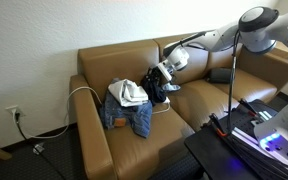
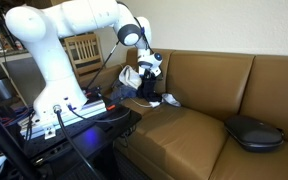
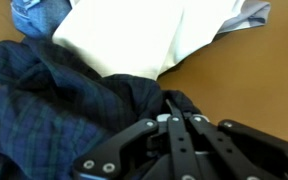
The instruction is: Move the clothing to the left side of the sofa
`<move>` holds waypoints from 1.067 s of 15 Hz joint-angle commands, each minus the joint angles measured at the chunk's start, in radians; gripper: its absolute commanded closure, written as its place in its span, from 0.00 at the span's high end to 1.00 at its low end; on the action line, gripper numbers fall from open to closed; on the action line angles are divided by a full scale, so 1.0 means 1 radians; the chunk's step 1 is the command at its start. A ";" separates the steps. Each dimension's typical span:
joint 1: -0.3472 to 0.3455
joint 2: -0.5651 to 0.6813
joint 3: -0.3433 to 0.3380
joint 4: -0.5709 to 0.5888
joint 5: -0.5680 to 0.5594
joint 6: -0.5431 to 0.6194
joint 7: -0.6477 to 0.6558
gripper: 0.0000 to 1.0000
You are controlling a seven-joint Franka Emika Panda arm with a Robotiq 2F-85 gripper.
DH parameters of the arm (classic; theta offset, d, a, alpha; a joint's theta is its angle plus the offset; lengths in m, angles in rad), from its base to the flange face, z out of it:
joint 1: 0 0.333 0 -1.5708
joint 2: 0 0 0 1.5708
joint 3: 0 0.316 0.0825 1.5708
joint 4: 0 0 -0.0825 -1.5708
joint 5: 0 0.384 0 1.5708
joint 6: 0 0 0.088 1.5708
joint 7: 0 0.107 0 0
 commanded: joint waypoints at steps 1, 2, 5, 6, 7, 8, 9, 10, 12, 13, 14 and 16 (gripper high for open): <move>0.063 -0.018 -0.103 0.021 0.024 -0.039 0.013 0.01; 0.074 -0.003 -0.119 0.036 0.026 -0.044 0.005 0.01; 0.076 0.015 -0.103 0.049 0.056 0.001 -0.021 0.01; 0.080 0.001 -0.122 0.031 0.051 -0.019 -0.017 0.01; 0.082 0.001 -0.122 0.035 0.053 -0.020 -0.017 0.03; 0.082 0.000 -0.122 0.033 0.053 -0.019 -0.018 0.03; 0.083 0.000 -0.123 0.033 0.053 -0.019 -0.018 0.03; 0.083 0.000 -0.123 0.033 0.053 -0.019 -0.018 0.03; 0.083 0.000 -0.124 0.033 0.053 -0.019 -0.018 0.03; 0.083 0.000 -0.124 0.033 0.053 -0.019 -0.018 0.03; 0.083 0.000 -0.124 0.033 0.053 -0.019 -0.018 0.03; 0.083 0.000 -0.124 0.033 0.053 -0.019 -0.018 0.03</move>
